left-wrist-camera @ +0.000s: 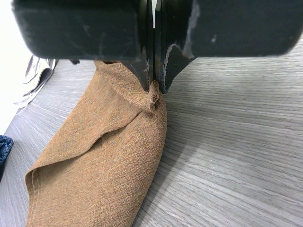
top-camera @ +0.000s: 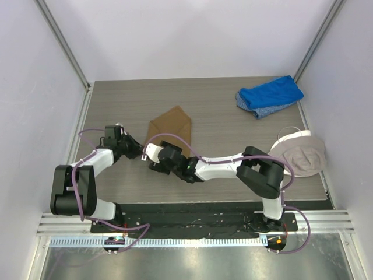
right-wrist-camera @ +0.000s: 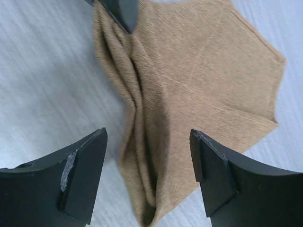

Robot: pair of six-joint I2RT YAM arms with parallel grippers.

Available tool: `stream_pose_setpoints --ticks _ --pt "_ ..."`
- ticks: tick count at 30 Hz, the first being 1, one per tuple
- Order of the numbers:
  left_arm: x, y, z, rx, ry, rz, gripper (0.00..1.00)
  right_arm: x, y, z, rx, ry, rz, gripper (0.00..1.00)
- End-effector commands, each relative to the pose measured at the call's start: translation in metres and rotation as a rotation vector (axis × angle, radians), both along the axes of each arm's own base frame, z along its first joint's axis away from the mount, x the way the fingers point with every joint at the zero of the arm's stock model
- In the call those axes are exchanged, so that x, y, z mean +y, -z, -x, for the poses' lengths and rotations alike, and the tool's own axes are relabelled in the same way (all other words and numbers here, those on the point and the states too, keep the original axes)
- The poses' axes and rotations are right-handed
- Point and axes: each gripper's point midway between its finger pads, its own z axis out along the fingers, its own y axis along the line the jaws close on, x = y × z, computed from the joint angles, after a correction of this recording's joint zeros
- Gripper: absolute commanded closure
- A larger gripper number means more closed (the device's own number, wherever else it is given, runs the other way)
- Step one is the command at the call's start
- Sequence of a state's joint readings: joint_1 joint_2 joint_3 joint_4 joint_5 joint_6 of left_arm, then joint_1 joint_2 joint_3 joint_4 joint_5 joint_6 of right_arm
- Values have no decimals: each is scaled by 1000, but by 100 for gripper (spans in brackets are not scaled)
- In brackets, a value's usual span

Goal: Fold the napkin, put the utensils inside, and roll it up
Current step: Roll the napkin with the utensil

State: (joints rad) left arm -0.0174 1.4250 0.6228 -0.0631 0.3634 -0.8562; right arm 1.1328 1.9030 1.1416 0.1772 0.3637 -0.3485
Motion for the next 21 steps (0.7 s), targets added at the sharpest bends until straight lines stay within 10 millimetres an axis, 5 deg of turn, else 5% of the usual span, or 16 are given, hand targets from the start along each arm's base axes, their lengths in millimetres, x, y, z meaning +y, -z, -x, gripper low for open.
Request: stream_pose_setpoints --ticks 1,16,19,21 --pt "1 -12 -9 -28 7 14 100 3 -10 -14 -135 49 -1 23" --pt "-1 -13 -9 -31 16 21 100 -2 41 -4 -81 11 97 36" --pt "-1 -13 -10 -33 19 25 100 -5 48 -4 -76 17 132 42" --pt "-3 -13 -11 -38 23 30 100 -5 50 -4 -62 12 138 54"
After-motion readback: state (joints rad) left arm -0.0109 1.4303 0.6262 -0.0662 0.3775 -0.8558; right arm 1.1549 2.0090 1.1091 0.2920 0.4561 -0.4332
